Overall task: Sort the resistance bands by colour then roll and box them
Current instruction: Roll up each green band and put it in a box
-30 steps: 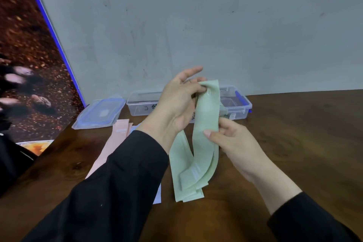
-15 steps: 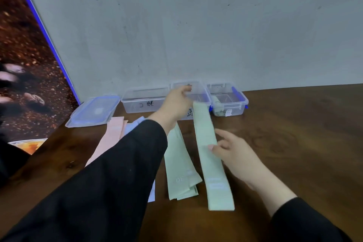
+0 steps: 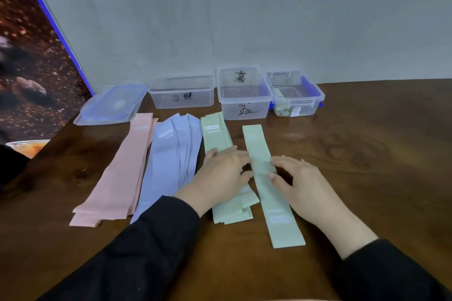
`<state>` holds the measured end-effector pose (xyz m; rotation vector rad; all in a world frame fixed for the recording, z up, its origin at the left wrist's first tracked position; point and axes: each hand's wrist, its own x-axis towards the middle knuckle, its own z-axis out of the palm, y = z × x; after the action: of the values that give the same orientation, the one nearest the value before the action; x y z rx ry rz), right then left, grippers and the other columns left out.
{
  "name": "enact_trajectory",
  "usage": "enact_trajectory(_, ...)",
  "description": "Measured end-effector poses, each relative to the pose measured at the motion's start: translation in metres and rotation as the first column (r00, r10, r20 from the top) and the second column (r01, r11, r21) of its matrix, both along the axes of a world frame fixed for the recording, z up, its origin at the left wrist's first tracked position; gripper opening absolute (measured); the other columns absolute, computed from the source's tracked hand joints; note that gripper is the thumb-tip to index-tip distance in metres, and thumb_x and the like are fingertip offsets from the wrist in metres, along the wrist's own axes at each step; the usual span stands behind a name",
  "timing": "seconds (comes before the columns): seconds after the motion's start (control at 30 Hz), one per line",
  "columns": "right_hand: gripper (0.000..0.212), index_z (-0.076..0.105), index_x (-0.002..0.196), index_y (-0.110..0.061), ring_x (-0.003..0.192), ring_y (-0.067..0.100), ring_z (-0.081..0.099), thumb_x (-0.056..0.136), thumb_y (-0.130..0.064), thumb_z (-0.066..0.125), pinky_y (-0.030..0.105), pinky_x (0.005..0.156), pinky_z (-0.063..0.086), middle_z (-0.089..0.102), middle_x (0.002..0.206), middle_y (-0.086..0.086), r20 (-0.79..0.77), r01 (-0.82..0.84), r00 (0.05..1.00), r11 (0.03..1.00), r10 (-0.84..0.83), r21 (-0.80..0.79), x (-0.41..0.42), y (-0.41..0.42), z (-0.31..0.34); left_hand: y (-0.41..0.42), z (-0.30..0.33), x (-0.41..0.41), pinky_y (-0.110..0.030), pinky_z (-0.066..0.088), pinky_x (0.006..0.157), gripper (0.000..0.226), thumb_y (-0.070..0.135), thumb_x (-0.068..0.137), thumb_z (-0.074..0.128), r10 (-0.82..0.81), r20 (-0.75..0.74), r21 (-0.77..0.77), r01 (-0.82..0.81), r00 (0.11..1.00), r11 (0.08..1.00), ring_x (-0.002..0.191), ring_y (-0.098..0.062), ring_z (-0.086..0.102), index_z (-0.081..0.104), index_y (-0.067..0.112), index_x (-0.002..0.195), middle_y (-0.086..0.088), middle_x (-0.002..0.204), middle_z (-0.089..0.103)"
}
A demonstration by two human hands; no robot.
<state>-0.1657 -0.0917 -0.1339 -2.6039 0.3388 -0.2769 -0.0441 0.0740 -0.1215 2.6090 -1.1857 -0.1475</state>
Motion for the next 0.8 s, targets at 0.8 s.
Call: enact_trajectory(0.8,0.014,0.066,0.094,-0.032,0.112,0.011,0.055,0.087,-0.042,0.073,0.033,0.1,0.039,0.055,0.111,-0.021,0.036,-0.536,0.841,0.841,0.539,-0.068,-0.063,-0.018,-0.004,0.033,-0.012,-0.055,-0.033,0.032,0.103,0.014,0.032,0.098,0.056,-0.466,0.195,-0.161,0.497,0.863,0.853,0.096,-0.008,0.051,0.067,0.027,0.092,0.013,0.094,0.054)
